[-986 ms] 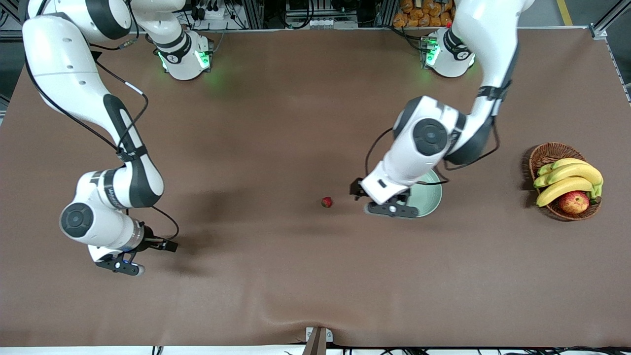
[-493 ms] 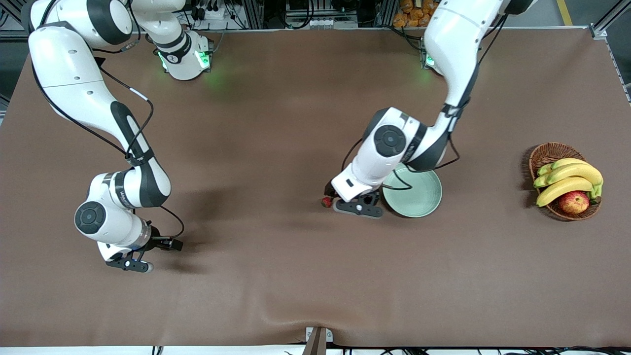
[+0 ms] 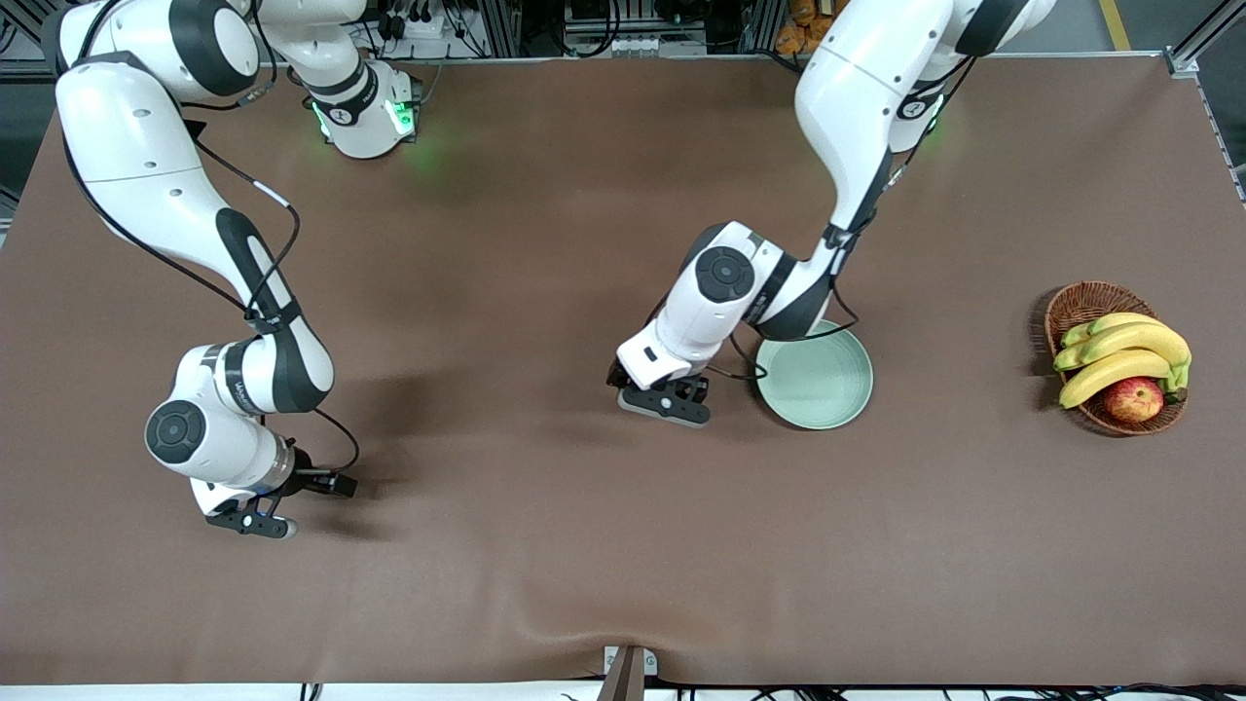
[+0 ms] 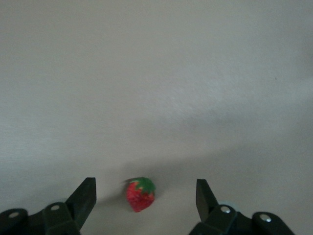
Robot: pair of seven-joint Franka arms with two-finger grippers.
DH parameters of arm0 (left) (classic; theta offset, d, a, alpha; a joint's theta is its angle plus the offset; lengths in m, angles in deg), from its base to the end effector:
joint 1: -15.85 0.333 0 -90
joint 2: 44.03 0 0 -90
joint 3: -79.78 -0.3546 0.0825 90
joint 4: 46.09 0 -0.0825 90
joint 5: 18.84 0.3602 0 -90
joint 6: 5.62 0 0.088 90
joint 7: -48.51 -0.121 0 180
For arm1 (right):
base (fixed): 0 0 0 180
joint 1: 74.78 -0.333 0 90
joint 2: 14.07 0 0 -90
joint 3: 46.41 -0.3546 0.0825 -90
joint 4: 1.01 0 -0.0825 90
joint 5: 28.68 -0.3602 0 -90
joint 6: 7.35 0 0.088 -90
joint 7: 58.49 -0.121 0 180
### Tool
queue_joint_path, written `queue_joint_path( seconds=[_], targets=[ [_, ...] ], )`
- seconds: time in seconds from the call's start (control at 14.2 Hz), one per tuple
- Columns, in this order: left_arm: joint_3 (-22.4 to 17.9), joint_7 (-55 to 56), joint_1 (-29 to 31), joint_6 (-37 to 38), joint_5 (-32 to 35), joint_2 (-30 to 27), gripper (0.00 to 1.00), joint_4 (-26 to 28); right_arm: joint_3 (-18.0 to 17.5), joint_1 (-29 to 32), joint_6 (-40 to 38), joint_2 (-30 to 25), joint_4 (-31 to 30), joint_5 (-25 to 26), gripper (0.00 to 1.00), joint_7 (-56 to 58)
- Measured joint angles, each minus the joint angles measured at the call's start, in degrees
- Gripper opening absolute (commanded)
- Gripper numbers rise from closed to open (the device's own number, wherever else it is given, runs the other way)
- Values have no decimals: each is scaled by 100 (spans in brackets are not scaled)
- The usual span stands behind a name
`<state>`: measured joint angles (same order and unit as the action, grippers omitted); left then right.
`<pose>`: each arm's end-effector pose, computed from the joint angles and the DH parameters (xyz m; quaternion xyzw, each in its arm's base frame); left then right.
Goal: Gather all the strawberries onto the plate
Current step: 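Grasp the strawberry with the left gripper while the right gripper grasps another, then carry the strawberry over the plate with the left gripper while the right gripper carries another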
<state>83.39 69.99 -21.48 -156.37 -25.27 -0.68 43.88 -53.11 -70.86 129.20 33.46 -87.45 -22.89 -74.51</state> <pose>0.5682 -0.4776 0.2587 0.9807 -0.1114 0.1011 0.1250 0.7275 0.0168 0.2068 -0.9947 0.0995 -0.0244 0.0111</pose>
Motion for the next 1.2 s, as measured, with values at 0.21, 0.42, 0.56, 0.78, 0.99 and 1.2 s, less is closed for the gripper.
queue_joint_path(
  seconds=[0.21, 0.42, 0.56, 0.78, 0.99, 1.2],
  targets=[
    [-8, -39, -66, -29, 42, 101, 82, -7, -1, 0, 32, 37, 0, 0, 98, -1],
    [-34, -43, -67, -30, 241, 133, 78, -7, -1, 0, 72, 75, 0, 0, 76, -3],
    [-37, -50, -71, -30, 289, 183, 78, -7, 4, 2, 77, 77, 5, 0, 46, -3],
    [-42, -70, -74, -30, 390, 258, 75, -5, 0, 7, 78, 60, 44, -2, 0, -6],
    [-43, -77, -77, -29, 456, 316, 70, 20, -9, 13, 78, 59, 49, -13, 0, -20],
    [-43, -78, -79, -29, 458, 339, 65, 41, -10, 15, 73, 55, 69, -13, 0, -20]
  ],
)
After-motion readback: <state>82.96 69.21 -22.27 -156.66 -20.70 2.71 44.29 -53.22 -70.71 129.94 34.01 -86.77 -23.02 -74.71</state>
